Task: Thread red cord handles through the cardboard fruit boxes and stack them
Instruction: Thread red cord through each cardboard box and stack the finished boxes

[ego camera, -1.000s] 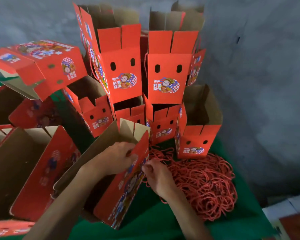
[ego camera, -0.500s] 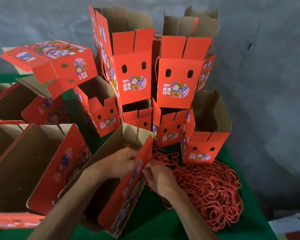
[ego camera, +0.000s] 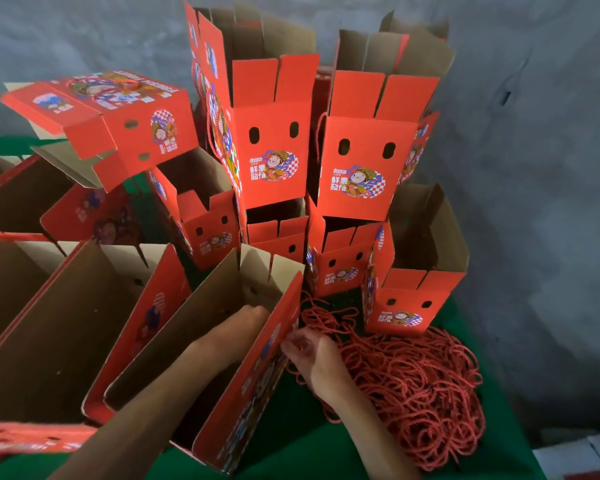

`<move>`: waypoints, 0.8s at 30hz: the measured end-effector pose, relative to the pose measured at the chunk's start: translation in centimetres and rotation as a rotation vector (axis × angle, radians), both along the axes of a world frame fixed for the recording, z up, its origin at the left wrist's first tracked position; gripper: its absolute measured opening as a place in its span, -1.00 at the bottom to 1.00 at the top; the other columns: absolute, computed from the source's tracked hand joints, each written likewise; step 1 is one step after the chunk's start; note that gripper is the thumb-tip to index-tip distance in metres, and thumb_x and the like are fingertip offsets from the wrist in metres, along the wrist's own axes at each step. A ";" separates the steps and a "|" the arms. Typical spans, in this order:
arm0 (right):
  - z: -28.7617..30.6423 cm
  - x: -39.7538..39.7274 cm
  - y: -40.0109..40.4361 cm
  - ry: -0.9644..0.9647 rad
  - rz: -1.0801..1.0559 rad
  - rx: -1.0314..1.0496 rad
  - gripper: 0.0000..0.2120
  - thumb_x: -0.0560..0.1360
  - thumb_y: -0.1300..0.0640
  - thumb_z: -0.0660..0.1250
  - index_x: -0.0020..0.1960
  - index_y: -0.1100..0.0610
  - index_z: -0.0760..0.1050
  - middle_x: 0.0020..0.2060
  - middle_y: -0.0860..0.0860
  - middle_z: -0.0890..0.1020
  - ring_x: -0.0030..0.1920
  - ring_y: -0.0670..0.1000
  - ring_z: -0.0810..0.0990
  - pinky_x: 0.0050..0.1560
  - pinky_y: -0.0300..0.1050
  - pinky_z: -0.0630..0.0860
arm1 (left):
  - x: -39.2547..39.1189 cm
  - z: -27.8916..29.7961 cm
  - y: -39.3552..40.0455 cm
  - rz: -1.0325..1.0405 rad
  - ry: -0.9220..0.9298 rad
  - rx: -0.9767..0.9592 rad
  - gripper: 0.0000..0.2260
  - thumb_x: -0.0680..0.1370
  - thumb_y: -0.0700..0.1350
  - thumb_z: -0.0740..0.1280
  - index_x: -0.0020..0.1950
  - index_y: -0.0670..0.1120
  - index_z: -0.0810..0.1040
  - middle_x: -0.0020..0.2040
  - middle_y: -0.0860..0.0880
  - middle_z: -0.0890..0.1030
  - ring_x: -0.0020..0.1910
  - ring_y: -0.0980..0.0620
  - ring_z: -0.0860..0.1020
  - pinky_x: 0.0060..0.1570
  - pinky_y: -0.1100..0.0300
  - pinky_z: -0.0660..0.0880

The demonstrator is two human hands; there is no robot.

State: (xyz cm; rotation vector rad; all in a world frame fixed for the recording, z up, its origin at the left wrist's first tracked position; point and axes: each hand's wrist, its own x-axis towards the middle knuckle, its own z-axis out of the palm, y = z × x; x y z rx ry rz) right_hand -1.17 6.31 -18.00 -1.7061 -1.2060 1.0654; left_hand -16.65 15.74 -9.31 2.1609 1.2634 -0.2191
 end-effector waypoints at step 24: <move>3.0 3.9 -2.6 0.504 -0.268 0.042 -0.82 0.64 0.12 0.37 0.13 0.21 0.66 -0.08 0.14 0.75 -0.48 -0.05 0.45 -0.42 -0.21 0.45 | -4.5 5.4 -4.6 0.187 -0.431 -0.526 -0.45 0.44 0.40 0.38 0.31 0.13 0.49 0.10 0.04 0.70 0.01 0.05 0.72 -0.11 0.07 0.68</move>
